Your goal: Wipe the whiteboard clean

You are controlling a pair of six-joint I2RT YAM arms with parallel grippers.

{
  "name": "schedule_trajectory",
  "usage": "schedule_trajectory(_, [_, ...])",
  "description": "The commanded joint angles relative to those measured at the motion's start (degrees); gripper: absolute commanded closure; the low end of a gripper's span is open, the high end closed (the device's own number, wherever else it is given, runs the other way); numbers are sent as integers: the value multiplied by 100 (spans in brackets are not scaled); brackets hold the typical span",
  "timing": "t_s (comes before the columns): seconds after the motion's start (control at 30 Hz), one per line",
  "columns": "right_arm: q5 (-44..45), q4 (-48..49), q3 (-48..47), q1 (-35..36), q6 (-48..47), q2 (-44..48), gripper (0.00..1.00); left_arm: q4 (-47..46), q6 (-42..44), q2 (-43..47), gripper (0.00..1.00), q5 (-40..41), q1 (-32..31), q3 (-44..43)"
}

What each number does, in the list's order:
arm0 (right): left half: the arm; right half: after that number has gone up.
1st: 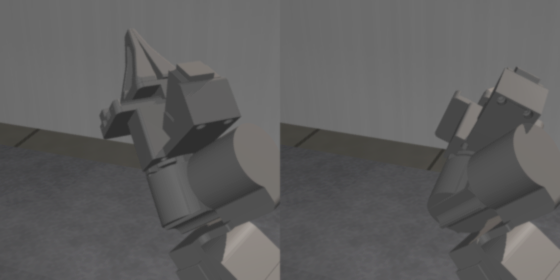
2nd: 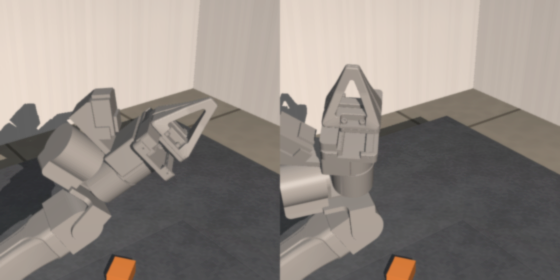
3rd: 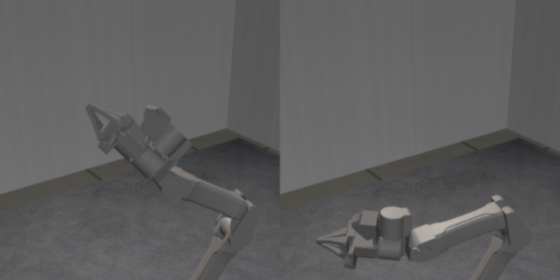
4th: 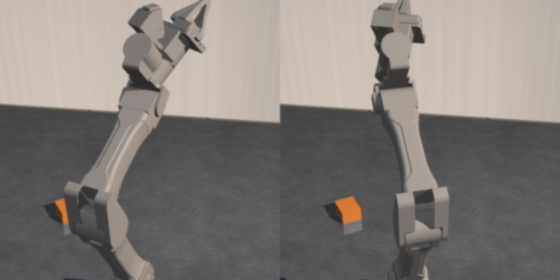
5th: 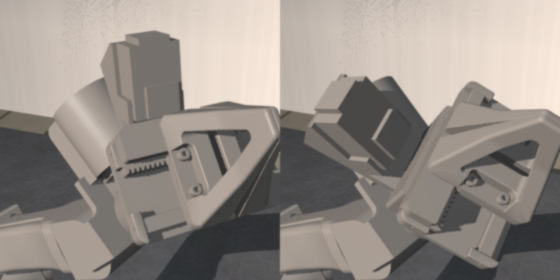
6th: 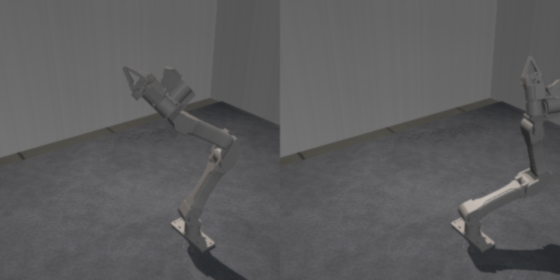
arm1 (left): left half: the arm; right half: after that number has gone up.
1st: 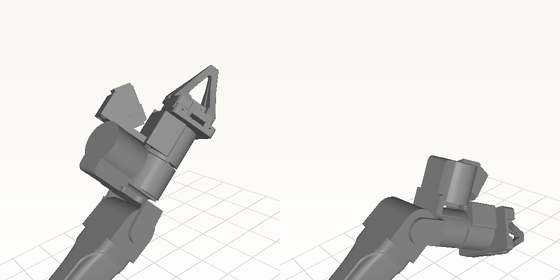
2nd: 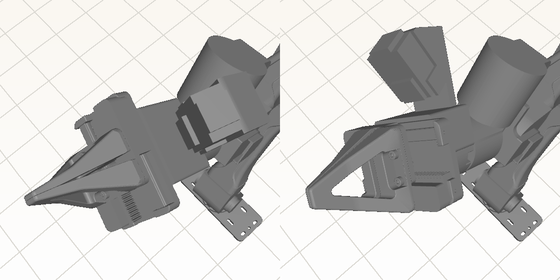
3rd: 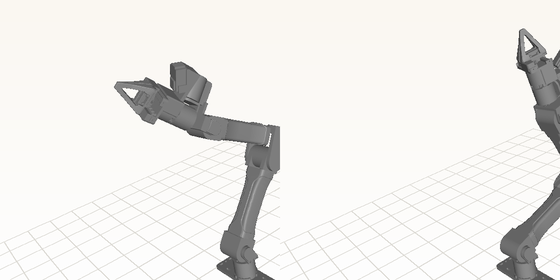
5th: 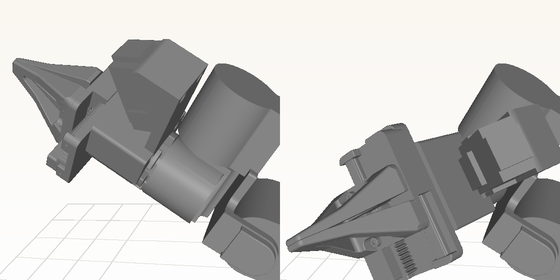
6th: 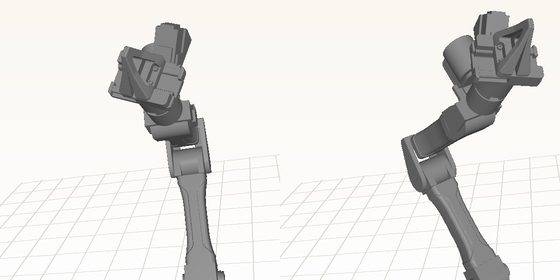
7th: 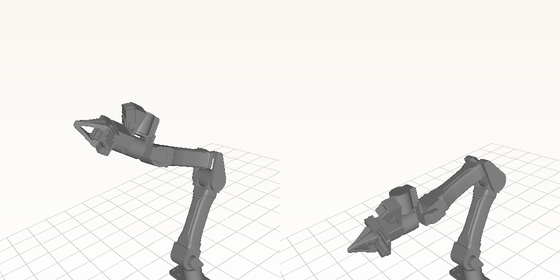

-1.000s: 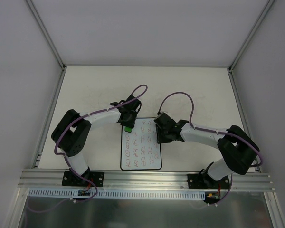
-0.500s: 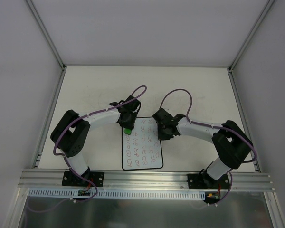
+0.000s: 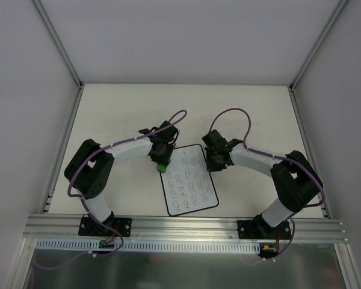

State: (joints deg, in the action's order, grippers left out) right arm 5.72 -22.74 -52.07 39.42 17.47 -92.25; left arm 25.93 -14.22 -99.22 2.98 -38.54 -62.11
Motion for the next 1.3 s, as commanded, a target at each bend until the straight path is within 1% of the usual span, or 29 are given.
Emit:
schedule_trajectory(0.0, [158,-301,119,-40,-245,-127,100,246,183,-106,100,-132,-30,-100])
schedule_trajectory(0.17, [62,-187,162,-40,-227,-127,100,237,-124,-19,100,-228,-364,137])
schedule_trajectory(0.3, [-18,-160,171,-48,-218,-197,100,237,-169,-10,100,-201,-960,286])
schedule_trajectory(0.43, [-18,-143,224,-75,-201,-145,100,237,-335,-19,100,-254,-1339,567])
schedule_trajectory(0.6, [-62,-73,303,-110,-165,-83,100,245,-749,253,100,-211,-1595,893])
schedule_trajectory(0.8, [-106,-72,294,-110,-148,-136,100,272,-1012,693,100,53,-1507,1008])
schedule_trajectory(0.87, [-97,-81,312,-110,-139,-118,100,281,-1161,737,100,71,-1341,1043])
schedule_trajectory(0.9, [-88,-81,321,-110,-139,-101,100,281,-1197,790,100,79,-1131,1060])
schedule_trajectory(1.0, [-88,-64,338,-119,-130,-92,100,281,-1180,816,100,132,-770,1052])
schedule_trajectory(1.13, [-114,-46,338,-110,-122,-109,100,281,-969,676,100,237,-514,701])
schedule_trajectory(1.27, [-97,-46,356,-110,-130,-100,100,281,-706,238,100,264,-356,209])
